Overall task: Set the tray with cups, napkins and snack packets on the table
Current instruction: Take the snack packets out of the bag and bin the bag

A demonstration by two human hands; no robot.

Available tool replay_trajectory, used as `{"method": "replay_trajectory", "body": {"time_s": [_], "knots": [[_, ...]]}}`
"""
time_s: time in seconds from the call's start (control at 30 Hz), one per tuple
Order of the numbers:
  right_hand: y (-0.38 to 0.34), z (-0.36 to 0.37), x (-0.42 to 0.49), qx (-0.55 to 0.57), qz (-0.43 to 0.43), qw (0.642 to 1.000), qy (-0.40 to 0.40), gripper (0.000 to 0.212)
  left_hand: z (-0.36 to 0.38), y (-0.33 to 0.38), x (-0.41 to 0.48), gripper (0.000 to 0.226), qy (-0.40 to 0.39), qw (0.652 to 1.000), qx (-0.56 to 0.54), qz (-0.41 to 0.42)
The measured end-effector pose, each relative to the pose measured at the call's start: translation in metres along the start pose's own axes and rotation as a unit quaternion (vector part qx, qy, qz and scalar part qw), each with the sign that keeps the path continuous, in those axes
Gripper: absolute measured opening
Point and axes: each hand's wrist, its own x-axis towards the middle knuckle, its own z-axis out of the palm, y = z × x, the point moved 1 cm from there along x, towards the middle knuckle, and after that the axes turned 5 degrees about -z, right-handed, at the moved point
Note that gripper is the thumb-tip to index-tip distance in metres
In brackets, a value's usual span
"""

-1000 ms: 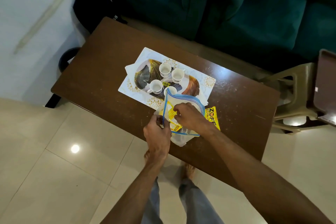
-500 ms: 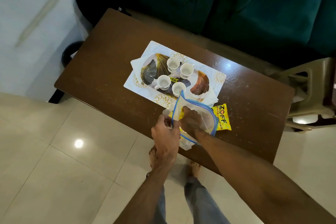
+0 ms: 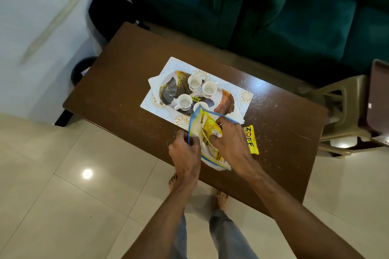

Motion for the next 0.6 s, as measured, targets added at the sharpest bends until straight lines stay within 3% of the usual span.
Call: {"method": "replay_trajectory", "body": {"time_s": [0.27,0.43,0.53,0.6], "knots": [[0.0,-0.023,-0.022,0.028,-0.042,0.998,0.04,0.037,0.0,-0.001,-0.003,0.017,-0.005,0.999,0.045,0.028],[0.002,-0.046,-0.027,0.081,-0.018,0.997,0.003,0.04,0.005,-0.012,0.002,0.01,-0.015,0.997,0.071,0.04],[-0.002,-0.065,-0.025,0.162,0.009,0.986,-0.038,0.035,0.006,-0.013,0.001,0.012,-0.022,0.996,0.069,0.053],[-0.005,-0.078,-0.023,0.279,0.034,0.958,-0.052,0.026,0.005,-0.014,-0.002,0.018,-0.014,0.997,0.041,0.06]]}}
